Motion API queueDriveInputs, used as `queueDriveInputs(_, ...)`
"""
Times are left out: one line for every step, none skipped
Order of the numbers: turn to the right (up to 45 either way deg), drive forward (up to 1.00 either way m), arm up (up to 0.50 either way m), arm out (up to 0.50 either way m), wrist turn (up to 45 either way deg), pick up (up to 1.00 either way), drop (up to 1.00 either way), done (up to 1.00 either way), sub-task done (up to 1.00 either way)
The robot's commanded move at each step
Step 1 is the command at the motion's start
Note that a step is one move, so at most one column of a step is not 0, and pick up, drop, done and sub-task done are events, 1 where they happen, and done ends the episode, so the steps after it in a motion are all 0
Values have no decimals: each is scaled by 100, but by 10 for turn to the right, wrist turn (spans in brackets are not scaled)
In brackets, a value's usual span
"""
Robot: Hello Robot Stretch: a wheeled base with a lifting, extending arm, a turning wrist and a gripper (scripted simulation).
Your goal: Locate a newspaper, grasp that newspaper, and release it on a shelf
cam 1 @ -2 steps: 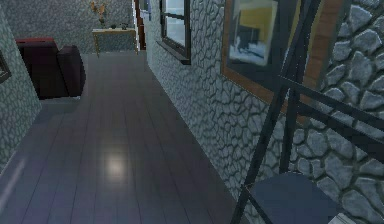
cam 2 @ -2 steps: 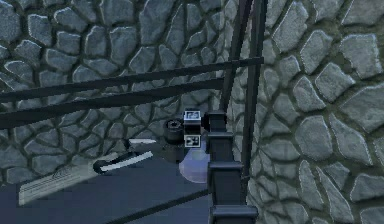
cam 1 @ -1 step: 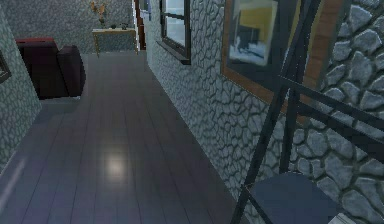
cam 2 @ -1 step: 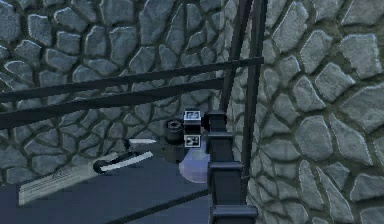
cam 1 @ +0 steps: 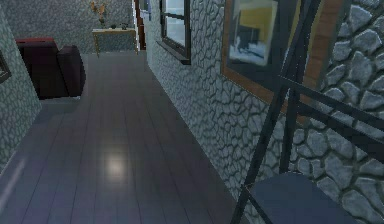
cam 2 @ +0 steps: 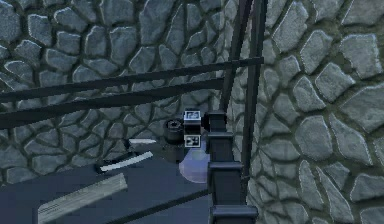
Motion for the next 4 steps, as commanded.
queueDriveInputs(0, 0, 10, 0, 0, 0, 0, 0, 0)
queueDriveInputs(0, 0, 0, -8, 0, 0, 0, 0, 0)
queueDriveInputs(0, 0, 0, 0, -450, 0, 0, 0, 0)
queueDriveInputs(0, 0, 0, 0, -180, 0, 0, 0, 0)
